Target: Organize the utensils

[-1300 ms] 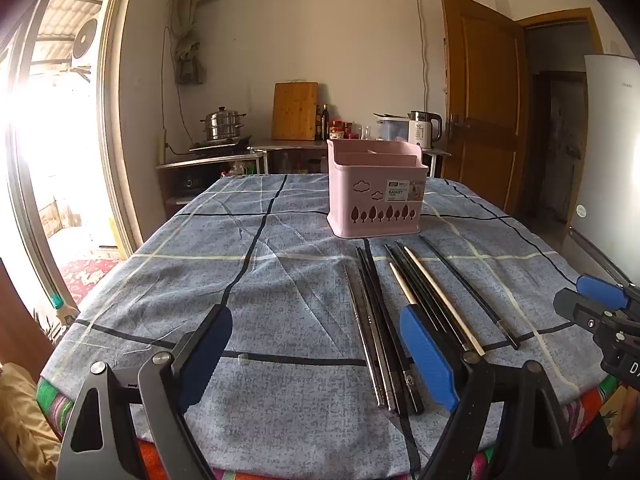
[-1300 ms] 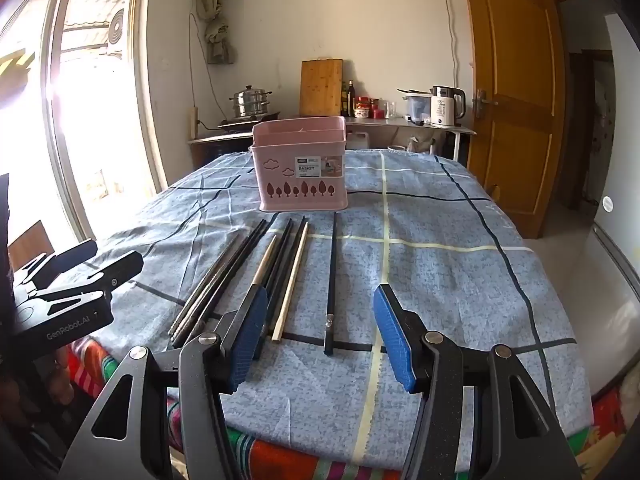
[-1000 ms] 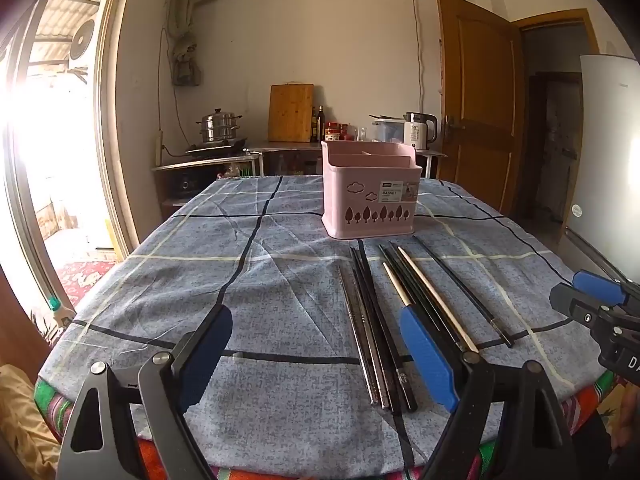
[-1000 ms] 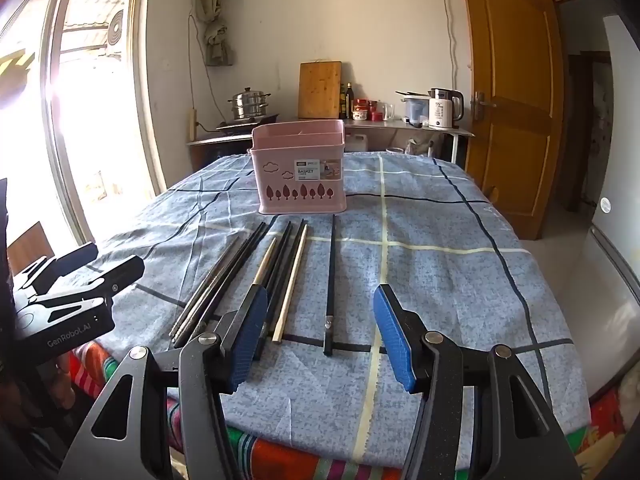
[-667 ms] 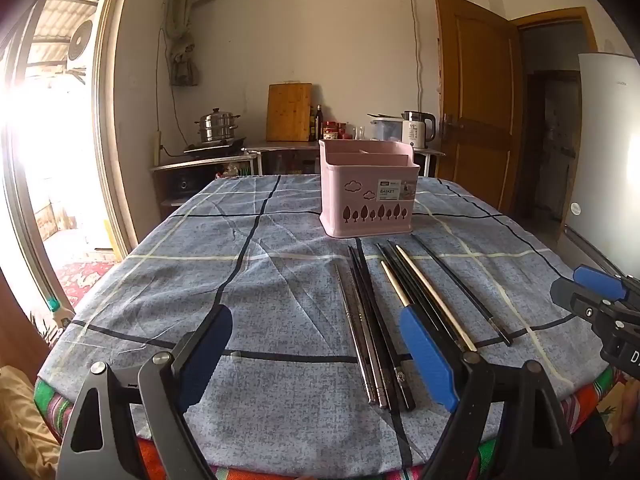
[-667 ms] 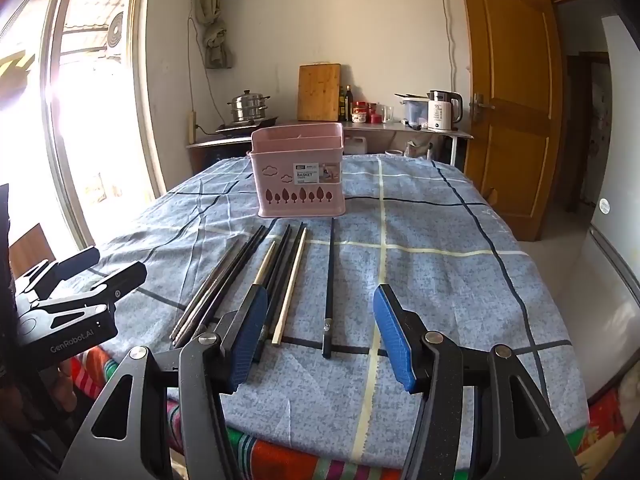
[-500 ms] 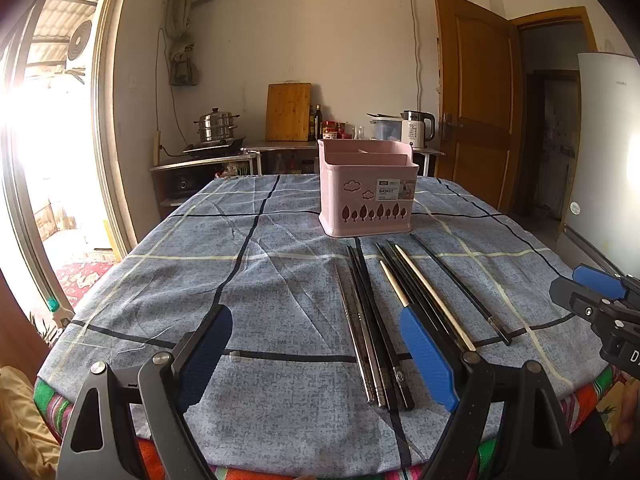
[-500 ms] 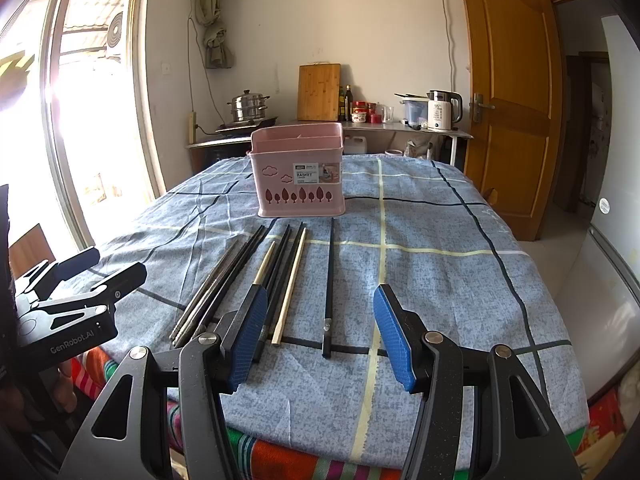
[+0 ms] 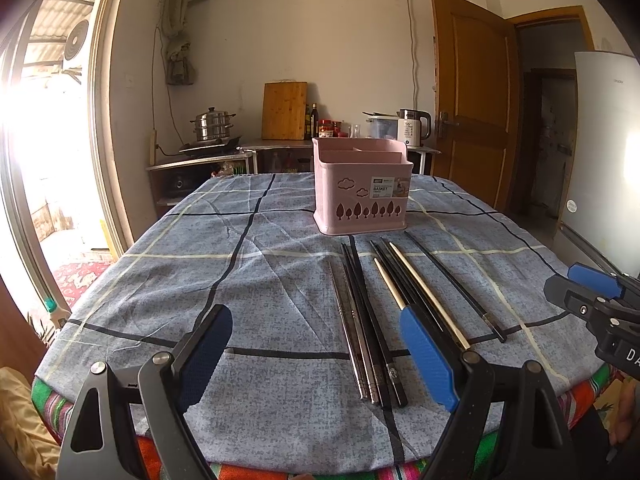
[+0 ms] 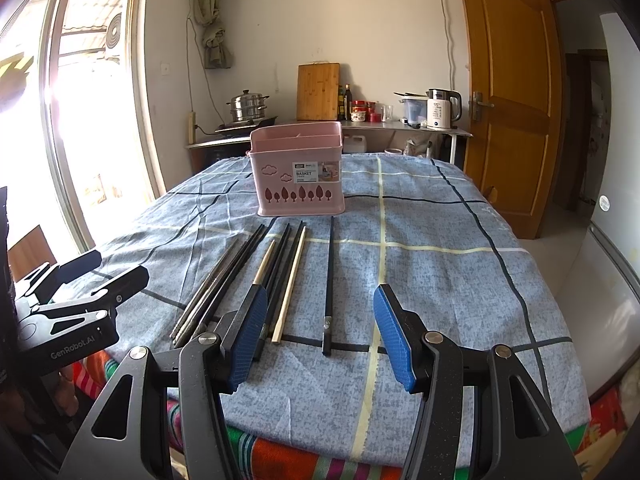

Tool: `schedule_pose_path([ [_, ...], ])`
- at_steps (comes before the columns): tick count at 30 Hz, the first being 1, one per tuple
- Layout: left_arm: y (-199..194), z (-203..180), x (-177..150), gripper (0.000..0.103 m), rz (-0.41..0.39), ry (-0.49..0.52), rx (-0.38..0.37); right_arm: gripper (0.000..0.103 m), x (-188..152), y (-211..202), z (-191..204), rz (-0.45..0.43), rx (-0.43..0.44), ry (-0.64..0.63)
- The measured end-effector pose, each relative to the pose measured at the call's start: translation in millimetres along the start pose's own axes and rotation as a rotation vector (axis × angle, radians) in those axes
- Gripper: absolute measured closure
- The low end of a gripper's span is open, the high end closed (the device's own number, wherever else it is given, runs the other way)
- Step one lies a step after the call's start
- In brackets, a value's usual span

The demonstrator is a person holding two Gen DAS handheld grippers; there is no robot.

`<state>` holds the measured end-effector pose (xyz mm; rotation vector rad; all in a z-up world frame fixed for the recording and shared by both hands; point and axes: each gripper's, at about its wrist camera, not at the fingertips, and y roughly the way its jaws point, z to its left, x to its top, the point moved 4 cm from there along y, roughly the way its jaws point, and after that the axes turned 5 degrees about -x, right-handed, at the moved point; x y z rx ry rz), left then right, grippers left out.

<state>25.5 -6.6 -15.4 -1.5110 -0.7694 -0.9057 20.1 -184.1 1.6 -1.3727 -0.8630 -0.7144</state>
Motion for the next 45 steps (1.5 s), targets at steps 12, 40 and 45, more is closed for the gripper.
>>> schedule_pose_path([
  [12,-1.1,0.6,0.1,0.017,0.0,0.001,-0.003,0.047,-0.2,-0.3,-0.3,0.0,0.0,0.001],
  [40,-4.8,-3.0,0.9,0.017,-0.008,0.009,-0.006,0.047,-0.5,-0.3,-0.3,0.0,0.0,0.002],
  [45,-5.4,-4.4,0.7,0.017,-0.009,0.009,-0.007,0.047,-0.4,-0.4,-0.6,-0.001,0.001,0.002],
])
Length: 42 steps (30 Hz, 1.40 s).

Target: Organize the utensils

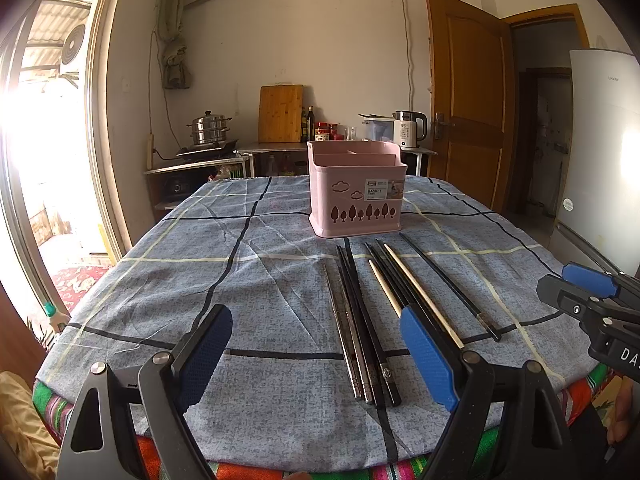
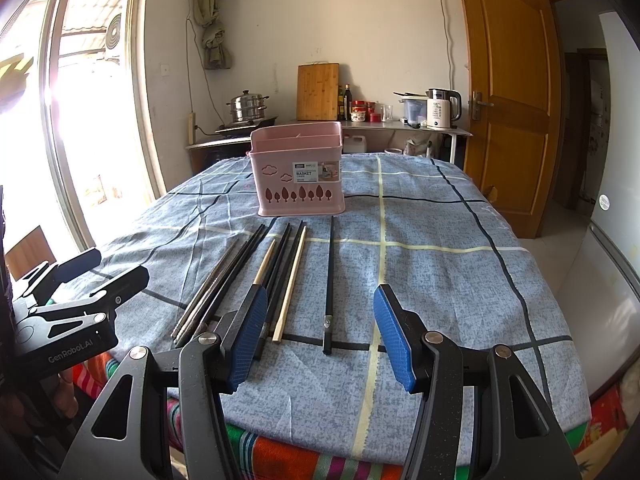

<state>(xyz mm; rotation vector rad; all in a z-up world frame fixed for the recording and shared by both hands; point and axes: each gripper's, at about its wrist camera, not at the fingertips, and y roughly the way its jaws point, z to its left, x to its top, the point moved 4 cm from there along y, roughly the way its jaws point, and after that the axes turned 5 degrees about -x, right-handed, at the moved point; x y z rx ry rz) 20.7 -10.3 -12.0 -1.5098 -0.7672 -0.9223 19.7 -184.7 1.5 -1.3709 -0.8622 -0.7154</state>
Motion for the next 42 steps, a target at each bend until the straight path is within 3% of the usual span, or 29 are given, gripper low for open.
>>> schedule_pose_path([
  [14,2,0,-1,0.017,0.013,0.004,-0.004,0.047,-1,0,1,0.006,0.001,0.0],
  [21,27,16,-2,0.017,0.092,-0.067,-0.091,0.047,0,12,0,0.037,-0.003,-0.001],
  [31,92,34,6,0.018,0.251,-0.073,-0.078,0.047,13,53,-4,0.105,-0.002,0.0],
  [36,130,40,12,0.028,0.335,-0.073,-0.067,0.047,23,81,-5,0.15,-0.007,0.001],
  [37,136,40,13,0.034,0.344,-0.07,-0.066,0.047,25,87,-6,0.159,-0.009,0.0],
  [42,162,42,16,0.047,0.394,-0.088,-0.101,0.047,33,119,-8,0.213,-0.012,-0.018],
])
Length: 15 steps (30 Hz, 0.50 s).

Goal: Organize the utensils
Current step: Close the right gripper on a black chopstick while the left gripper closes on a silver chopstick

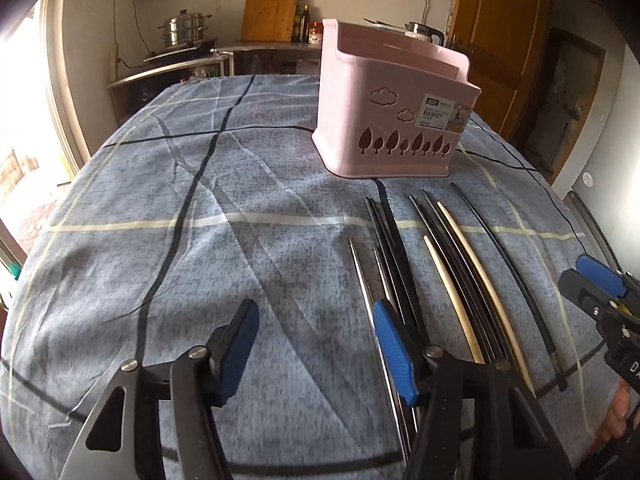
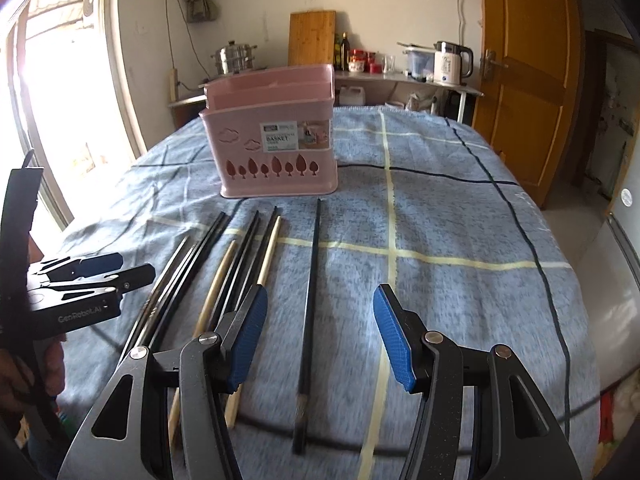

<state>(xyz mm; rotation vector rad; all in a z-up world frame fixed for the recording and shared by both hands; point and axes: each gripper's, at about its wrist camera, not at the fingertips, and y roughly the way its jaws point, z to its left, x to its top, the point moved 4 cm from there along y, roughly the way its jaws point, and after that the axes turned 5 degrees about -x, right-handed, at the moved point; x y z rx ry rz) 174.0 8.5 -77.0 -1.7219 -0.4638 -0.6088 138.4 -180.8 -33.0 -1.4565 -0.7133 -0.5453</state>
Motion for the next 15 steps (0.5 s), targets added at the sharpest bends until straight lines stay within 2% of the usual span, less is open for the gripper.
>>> schedule_pose_path([
  [3,9,0,5,0.052,0.02,0.001,-0.013,0.049,8,15,-1,0.03,0.009,-0.005],
  [9,16,-6,10,0.058,0.04,0.02,-0.037,0.058,19,44,0,0.089,0.022,-0.022],
  [12,18,-7,13,0.06,0.048,0.018,-0.036,0.059,23,59,1,0.116,0.026,-0.029],
  [15,22,-11,17,0.062,0.059,0.054,-0.01,0.066,25,71,2,0.144,0.033,-0.032],
])
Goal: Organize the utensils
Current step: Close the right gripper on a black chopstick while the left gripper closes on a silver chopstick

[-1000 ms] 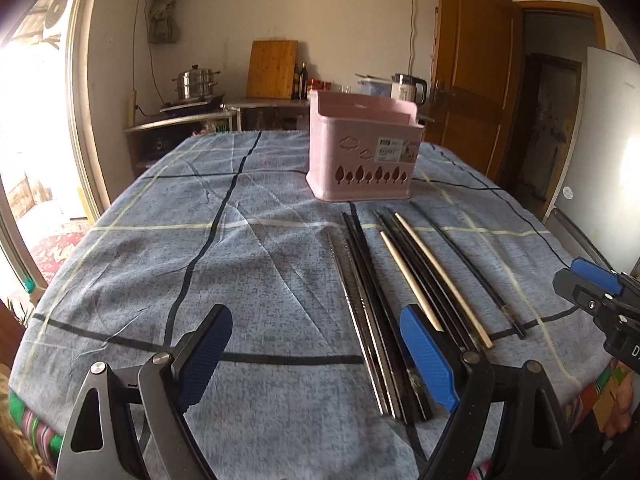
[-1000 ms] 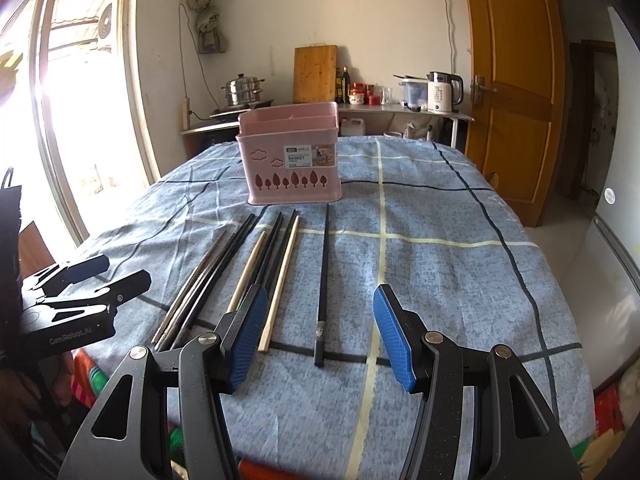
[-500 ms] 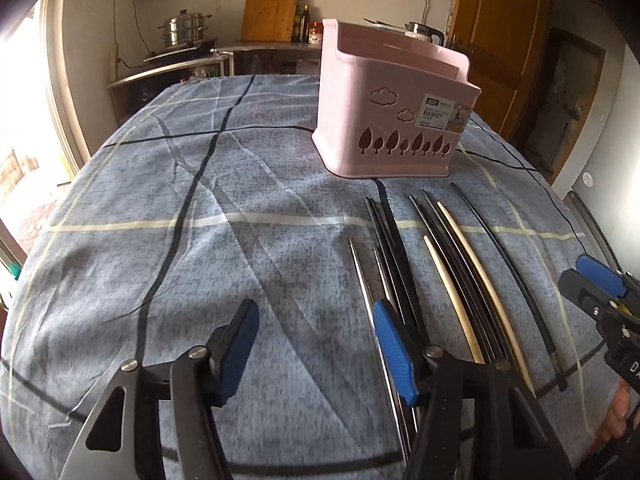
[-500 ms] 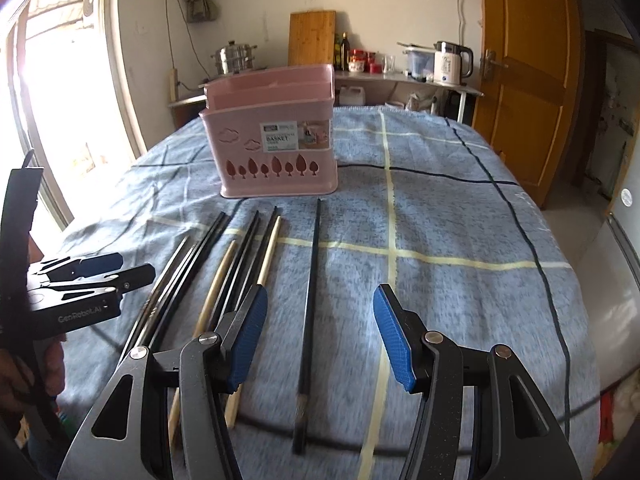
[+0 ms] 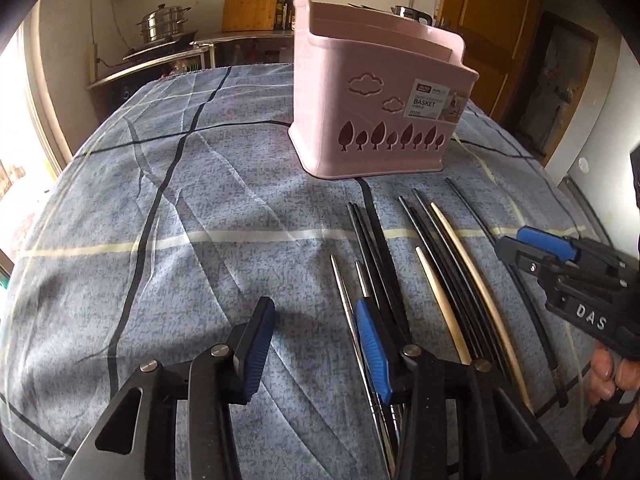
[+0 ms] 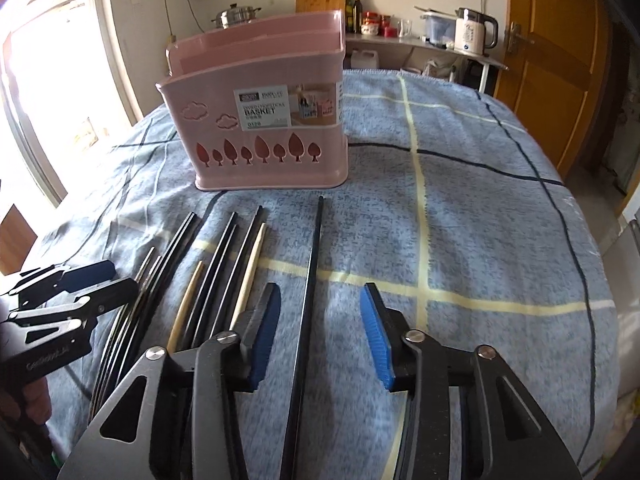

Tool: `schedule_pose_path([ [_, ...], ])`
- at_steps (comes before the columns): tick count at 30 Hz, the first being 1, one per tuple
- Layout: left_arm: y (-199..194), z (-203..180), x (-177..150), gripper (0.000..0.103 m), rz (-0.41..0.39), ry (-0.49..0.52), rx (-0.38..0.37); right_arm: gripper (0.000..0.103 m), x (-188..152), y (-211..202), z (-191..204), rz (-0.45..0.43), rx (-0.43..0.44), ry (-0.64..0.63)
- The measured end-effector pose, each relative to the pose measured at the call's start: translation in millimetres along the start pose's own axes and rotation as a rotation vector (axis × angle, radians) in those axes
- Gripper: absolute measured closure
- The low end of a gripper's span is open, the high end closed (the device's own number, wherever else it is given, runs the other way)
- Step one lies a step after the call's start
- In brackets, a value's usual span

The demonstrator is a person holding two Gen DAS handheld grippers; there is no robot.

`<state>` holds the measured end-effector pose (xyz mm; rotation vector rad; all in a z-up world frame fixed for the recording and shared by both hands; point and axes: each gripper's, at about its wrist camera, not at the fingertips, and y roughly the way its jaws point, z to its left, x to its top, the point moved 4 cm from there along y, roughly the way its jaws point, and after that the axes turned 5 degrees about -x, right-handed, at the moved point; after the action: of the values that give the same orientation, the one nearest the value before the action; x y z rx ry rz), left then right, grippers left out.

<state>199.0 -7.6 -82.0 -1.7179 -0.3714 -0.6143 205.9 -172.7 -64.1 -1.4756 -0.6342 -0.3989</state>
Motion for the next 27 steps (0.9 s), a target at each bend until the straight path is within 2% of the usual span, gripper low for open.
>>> schedule_pose_path([
  [4,4,-2,3,0.073,0.006,0.033,0.051,0.067,5,10,2,0.029,0.003,-0.009],
  [9,8,-2,9,0.085,0.017,0.036,0.054,0.067,15,21,6,0.052,0.003,-0.019],
  [11,9,-4,10,0.094,0.02,0.041,0.05,0.067,22,26,7,0.067,0.008,-0.02],
  [14,10,-5,12,0.098,0.023,0.036,0.044,0.076,29,31,5,0.083,0.013,-0.01],
  [18,10,-1,14,0.099,0.03,0.01,0.016,0.097,35,35,3,0.098,0.023,0.0],
  [27,-5,10,17,0.099,0.014,-0.051,-0.069,0.097,43,22,-3,0.071,0.071,0.014],
])
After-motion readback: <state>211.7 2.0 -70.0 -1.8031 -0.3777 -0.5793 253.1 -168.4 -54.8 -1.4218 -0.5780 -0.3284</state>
